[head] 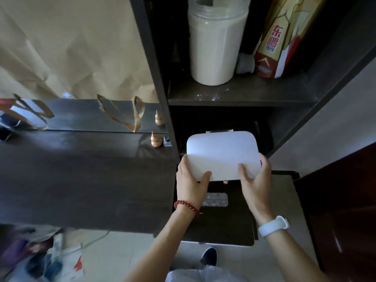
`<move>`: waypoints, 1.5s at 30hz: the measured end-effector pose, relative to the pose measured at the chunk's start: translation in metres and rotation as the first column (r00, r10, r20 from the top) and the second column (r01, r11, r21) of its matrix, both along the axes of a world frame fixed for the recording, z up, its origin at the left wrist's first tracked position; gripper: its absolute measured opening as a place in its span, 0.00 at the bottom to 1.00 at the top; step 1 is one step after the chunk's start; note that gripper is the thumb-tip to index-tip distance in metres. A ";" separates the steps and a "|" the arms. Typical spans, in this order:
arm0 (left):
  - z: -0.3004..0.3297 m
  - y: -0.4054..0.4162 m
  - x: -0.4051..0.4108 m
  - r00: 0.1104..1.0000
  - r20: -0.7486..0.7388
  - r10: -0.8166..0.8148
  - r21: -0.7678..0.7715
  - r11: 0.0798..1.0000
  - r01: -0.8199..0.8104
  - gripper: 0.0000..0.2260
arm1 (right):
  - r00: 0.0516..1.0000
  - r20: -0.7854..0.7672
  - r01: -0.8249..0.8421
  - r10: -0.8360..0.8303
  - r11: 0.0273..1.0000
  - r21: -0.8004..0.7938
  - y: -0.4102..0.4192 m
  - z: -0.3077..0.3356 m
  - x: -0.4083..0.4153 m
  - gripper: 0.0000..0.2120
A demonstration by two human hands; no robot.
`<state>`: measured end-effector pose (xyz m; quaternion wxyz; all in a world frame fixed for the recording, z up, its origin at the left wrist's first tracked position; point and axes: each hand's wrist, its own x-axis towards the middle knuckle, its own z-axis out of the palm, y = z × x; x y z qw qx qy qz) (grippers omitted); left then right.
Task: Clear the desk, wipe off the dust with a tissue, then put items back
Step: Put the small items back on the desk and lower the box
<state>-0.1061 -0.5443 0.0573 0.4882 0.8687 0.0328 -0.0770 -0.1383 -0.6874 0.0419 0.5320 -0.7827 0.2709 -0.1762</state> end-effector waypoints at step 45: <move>-0.034 0.584 0.044 0.933 -0.147 0.330 0.019 0.944 -0.331 0.29 | 0.908 -0.184 -0.373 0.377 0.926 0.057 0.565 -0.034 0.073 0.25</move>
